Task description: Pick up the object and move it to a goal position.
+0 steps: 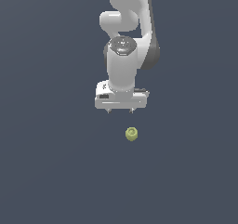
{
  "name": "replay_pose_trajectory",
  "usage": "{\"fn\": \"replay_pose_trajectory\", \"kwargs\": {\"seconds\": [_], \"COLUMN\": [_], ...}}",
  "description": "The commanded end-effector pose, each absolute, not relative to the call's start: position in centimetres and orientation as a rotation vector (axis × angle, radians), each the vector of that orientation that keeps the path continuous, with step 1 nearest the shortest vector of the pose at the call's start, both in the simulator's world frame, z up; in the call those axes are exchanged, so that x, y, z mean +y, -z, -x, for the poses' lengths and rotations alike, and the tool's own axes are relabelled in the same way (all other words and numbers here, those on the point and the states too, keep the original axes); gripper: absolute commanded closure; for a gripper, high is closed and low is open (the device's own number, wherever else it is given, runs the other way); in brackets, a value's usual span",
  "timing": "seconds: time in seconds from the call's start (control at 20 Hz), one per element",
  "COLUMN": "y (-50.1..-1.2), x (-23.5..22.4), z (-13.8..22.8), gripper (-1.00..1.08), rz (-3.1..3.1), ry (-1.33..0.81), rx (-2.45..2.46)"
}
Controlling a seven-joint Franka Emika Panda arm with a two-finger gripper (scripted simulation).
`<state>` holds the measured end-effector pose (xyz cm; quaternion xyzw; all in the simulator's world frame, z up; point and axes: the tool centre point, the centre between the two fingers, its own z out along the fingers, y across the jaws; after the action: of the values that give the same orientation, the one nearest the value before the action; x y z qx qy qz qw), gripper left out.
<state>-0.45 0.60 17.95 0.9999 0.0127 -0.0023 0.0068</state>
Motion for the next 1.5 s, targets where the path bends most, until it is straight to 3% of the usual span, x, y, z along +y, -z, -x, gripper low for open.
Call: {"fn": "replay_pose_trajectory", "kwargs": {"seconds": [0.0, 0.85, 1.45], "y": [-17.9, -17.1, -13.1], "x": [0.6, 0.3, 3.5], "z": [0.5, 0.8, -2.0], "gripper": [-0.92, -0.92, -0.92], "rz": [-3.128, -3.142, -3.131], "ry": [0.007, 0.038, 0.018], "rx": [0.040, 0.027, 0.187]}}
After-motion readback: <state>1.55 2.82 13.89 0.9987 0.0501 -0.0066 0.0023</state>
